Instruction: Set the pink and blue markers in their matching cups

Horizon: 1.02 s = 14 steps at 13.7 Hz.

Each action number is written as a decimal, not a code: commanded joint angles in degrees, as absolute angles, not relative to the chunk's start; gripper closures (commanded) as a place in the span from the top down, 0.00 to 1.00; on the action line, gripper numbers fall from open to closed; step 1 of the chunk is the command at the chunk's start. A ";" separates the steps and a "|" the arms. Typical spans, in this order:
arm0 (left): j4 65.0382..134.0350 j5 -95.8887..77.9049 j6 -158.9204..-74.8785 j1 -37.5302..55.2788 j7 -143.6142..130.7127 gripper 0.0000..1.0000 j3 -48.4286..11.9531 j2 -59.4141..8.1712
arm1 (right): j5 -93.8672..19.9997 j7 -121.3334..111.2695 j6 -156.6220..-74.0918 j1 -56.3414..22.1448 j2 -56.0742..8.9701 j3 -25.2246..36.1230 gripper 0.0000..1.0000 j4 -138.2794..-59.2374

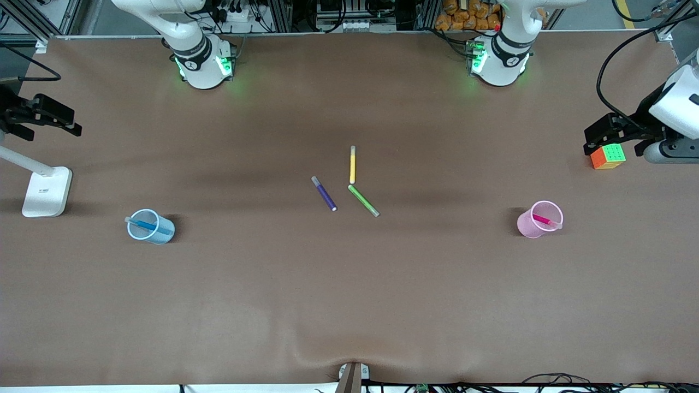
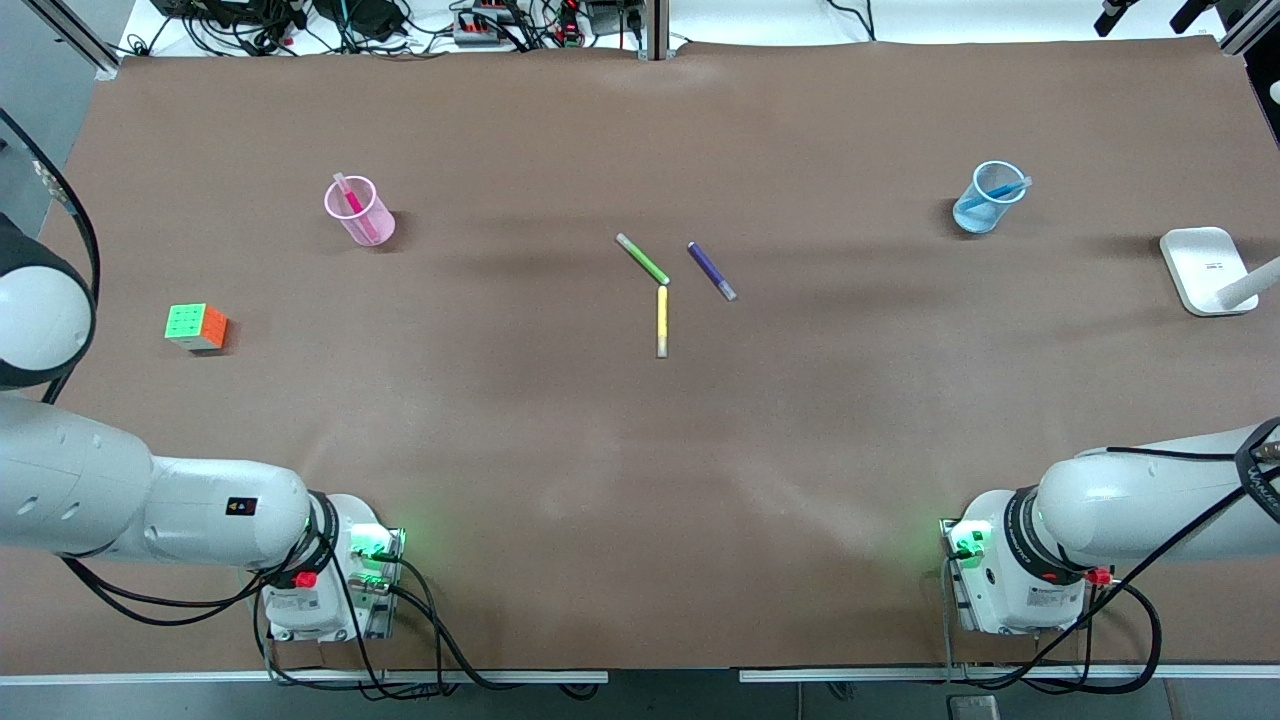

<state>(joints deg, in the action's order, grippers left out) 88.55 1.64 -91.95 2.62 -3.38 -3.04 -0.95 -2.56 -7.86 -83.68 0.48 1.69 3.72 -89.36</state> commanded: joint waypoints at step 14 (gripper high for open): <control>88.15 -0.44 -90.97 3.25 -2.46 1.00 2.55 -0.96 | -1.93 -7.91 -83.58 -0.17 1.41 3.25 1.00 -89.91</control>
<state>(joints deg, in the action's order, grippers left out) 88.54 -0.36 -91.92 2.29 -3.29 1.70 -1.16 -2.56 -7.88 -83.73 0.03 1.06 3.31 -89.73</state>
